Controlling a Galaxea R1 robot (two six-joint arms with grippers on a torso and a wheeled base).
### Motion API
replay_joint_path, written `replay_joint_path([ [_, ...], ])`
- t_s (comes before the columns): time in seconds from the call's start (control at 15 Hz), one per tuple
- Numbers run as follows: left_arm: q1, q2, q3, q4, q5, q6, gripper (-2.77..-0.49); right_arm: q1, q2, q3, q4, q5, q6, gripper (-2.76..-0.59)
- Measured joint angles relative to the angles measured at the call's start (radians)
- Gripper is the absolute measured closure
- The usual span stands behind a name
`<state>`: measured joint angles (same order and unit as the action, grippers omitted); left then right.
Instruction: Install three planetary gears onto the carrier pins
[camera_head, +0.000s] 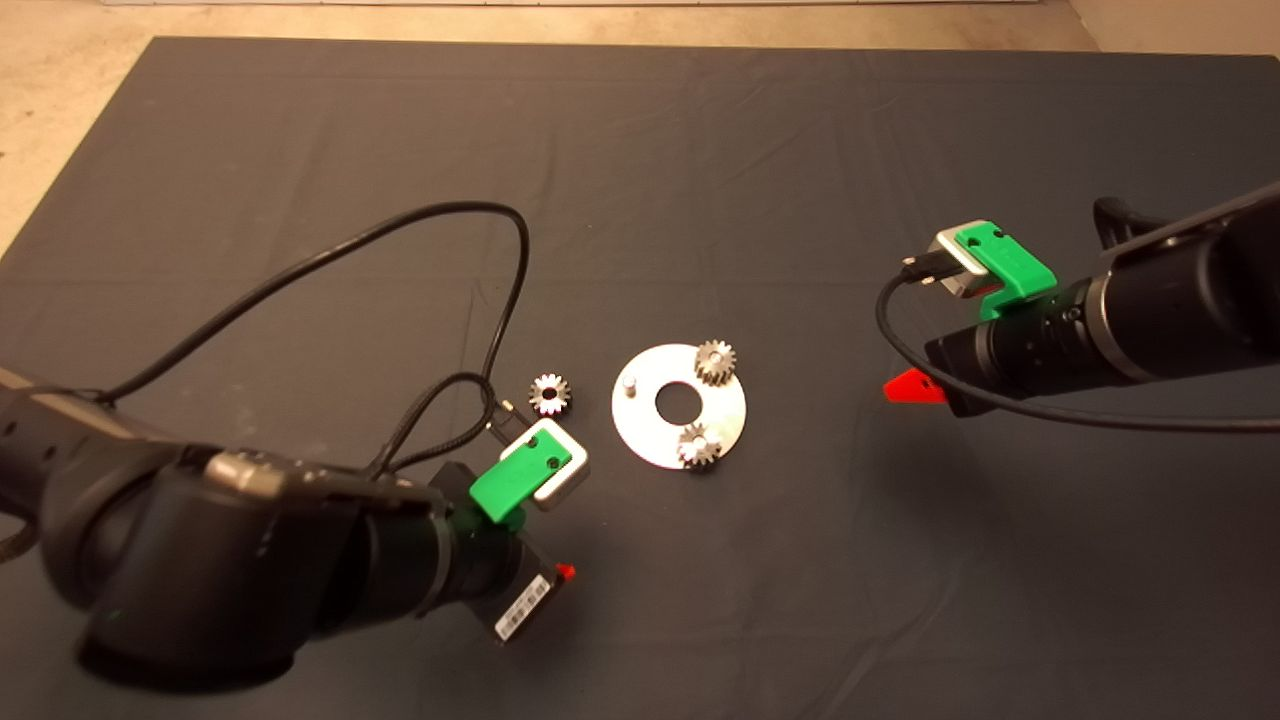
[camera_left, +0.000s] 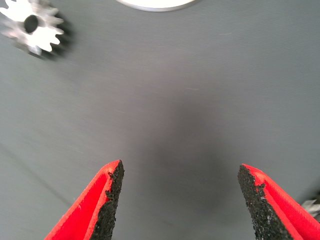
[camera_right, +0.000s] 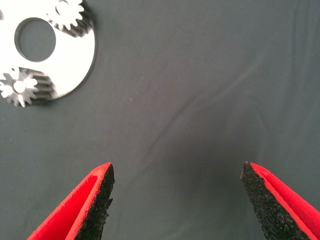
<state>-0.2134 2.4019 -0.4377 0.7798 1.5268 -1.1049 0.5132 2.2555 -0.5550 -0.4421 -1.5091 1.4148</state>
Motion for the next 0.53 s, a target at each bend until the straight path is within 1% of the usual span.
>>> replay_joint_path([
  [0.07,-0.003,0.0,-0.031,-0.014,0.0,0.054,-1.62,0.0,-0.017,0.007,0.004,0.0,0.0,-1.89],
  [0.13,-0.004,0.0,-0.065,-0.026,-0.001,0.108,-1.62,0.0,-0.036,0.012,0.006,-0.003,0.0,-1.89],
  [0.2,-0.004,0.0,-0.103,-0.038,-0.001,0.152,-1.62,0.0,-0.049,0.016,0.006,-0.004,0.0,-1.89],
  [0.27,-0.004,0.001,-0.147,-0.047,0.0,0.204,-1.62,0.0,-0.054,0.021,0.006,-0.006,0.0,-1.89],
  [0.33,-0.007,0.003,-0.191,-0.058,0.0,0.244,-1.62,0.0,-0.054,0.022,0.006,-0.006,0.0,-1.89],
  [0.4,-0.014,0.005,-0.231,-0.069,-0.001,0.273,-1.62,-0.001,-0.052,0.022,0.006,-0.003,0.0,-1.89],
  [0.47,-0.023,0.005,-0.262,-0.089,0.0,0.297,-1.62,-0.003,-0.053,0.022,0.006,-0.003,-0.001,-1.89],
  [0.53,-0.034,0.005,-0.279,-0.112,0.0,0.319,-1.62,-0.007,-0.053,0.022,0.006,-0.002,-0.001,-1.89],
])
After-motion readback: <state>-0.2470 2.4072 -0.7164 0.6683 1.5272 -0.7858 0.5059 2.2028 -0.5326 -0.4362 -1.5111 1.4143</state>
